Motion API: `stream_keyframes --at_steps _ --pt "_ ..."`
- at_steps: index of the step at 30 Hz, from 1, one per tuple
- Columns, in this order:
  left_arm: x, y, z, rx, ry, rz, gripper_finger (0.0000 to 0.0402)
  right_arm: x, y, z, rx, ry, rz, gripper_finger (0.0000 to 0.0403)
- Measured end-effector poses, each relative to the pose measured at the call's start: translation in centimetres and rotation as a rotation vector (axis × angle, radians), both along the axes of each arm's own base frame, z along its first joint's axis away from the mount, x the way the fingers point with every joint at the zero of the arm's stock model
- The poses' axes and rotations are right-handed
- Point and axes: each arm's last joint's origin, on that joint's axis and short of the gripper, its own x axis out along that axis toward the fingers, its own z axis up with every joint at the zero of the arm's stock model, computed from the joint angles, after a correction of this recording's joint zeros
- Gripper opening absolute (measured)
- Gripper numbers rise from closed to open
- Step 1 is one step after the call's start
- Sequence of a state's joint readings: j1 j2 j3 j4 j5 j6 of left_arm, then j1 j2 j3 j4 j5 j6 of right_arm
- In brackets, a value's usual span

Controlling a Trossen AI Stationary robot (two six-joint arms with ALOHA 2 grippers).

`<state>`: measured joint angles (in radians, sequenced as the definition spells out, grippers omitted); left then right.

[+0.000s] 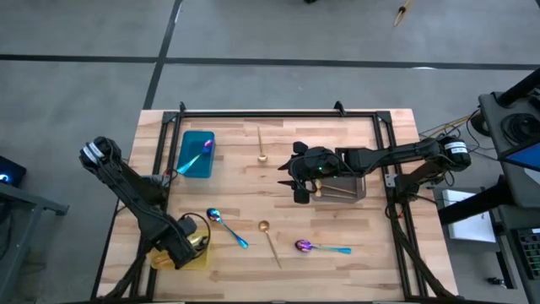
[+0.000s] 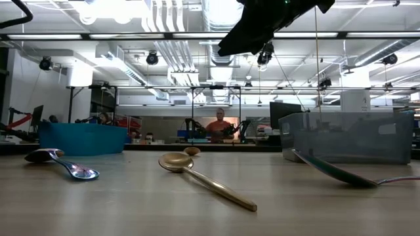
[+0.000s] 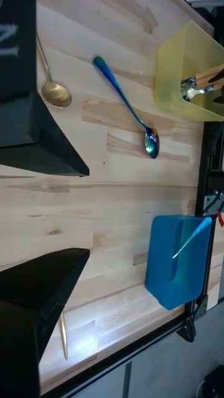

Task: Sort silverware by color (type)
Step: Put the yellow spoon into the yellow bin

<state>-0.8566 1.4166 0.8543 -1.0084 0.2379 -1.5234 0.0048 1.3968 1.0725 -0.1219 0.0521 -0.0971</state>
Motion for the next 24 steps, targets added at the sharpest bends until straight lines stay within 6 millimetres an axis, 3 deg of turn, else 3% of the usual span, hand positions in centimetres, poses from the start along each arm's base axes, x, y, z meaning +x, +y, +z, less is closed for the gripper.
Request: stream_keyframes --at_steps 8,24 --pt "0.03 -0.03 -0.01 -0.003 -0.002 0.0 0.0152 0.0 0.0 0.0 0.0 0.0 0.0 0.0192" --pt "0.07 -0.08 0.05 -0.006 -0.005 0.0 0.0092 0.0 0.0 0.0 0.0 0.0 0.0 0.0192"
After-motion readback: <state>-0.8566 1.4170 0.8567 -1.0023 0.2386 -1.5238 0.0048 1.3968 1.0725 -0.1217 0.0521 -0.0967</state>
